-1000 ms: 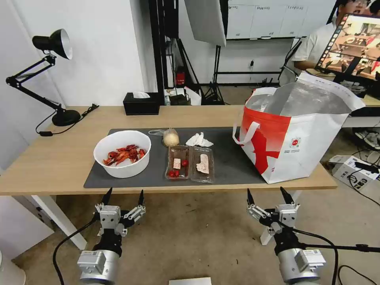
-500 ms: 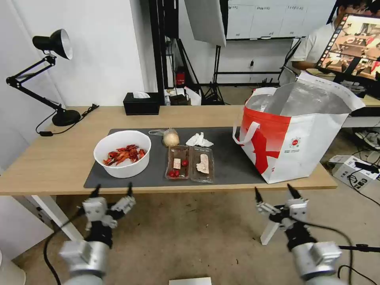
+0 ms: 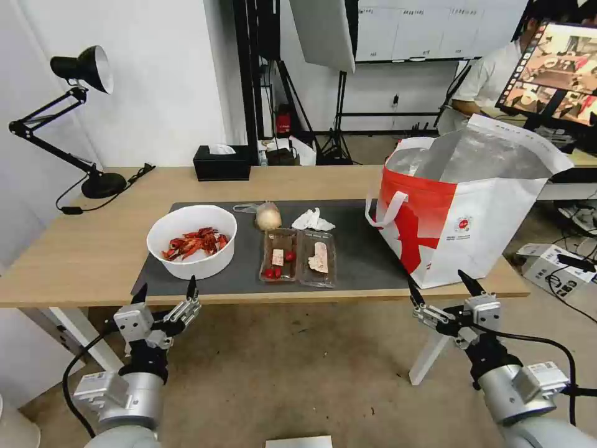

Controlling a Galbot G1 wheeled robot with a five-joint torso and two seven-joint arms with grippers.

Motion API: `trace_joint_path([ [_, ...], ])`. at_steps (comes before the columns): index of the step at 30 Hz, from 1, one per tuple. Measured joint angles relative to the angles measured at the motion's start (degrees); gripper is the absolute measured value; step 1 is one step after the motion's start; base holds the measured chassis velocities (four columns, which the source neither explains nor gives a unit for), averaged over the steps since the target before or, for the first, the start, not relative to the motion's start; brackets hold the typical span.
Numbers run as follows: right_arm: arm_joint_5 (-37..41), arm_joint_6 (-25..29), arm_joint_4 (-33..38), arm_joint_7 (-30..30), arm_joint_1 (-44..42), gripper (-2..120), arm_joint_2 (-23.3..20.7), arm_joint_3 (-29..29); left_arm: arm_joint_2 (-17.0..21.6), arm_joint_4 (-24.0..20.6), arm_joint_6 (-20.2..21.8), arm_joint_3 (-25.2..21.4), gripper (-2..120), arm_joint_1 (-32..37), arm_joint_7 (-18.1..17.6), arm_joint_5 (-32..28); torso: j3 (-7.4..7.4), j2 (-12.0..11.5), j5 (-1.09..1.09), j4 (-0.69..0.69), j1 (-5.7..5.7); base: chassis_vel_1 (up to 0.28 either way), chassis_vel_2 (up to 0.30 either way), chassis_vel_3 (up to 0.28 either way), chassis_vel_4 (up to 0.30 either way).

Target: Pick up the trash from the table and place it into the takeout bag.

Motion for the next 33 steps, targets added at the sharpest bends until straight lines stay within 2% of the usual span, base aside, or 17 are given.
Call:
trace_joint_path([
  [14,-0.2,1.1,-1.2,0.0,0.3,100,0.6,-2.1,-0.6,1.1,-0.1,0.7,100,0.4,0.1,0.4,0.0,0.0,0.0,0.0,0.0,0.0,0.0,0.0,0.0],
  [20,0.6,2.4,-4.1,0.4,1.1,100,0.5,-4.4,-1.5,3.6,-1.7,1.4,100,-0.3,-0.4,3.7,0.0,0.0,0.0,0.0,0.0,0.0,0.0,0.0,0.0],
  [29,7.0,2.4,-6.0,1.4,2.2,100,0.8,-7.4,-0.8,5.1,-4.2,3.0,100,-0.4,0.9,4.9,0.0,0.0,0.0,0.0,0.0,0.0,0.0,0.0,0.0],
  [31,14.8,1.2,-5.9,1.9,2.8,100,0.3,-9.0,-0.3,5.5,-4.8,3.2,100,-0.4,1.6,4.9,-0.01,0.0,0.0,-0.01,0.0,0.0,0.0,0.0,0.0],
  [32,14.8,1.2,-5.9,1.9,2.8,100,0.3,-9.0,-0.3,5.5,-4.8,3.2,100,-0.4,1.6,4.9,-0.01,0.0,0.0,-0.01,0.0,0.0,0.0,0.0,0.0],
  [33,18.6,0.4,-5.6,2.3,3.3,100,0.0,-9.7,-0.1,5.6,-4.9,3.2,100,-0.5,2.0,4.9,0.0,0.0,0.0,0.0,0.0,0.0,0.0,0.0,0.0],
])
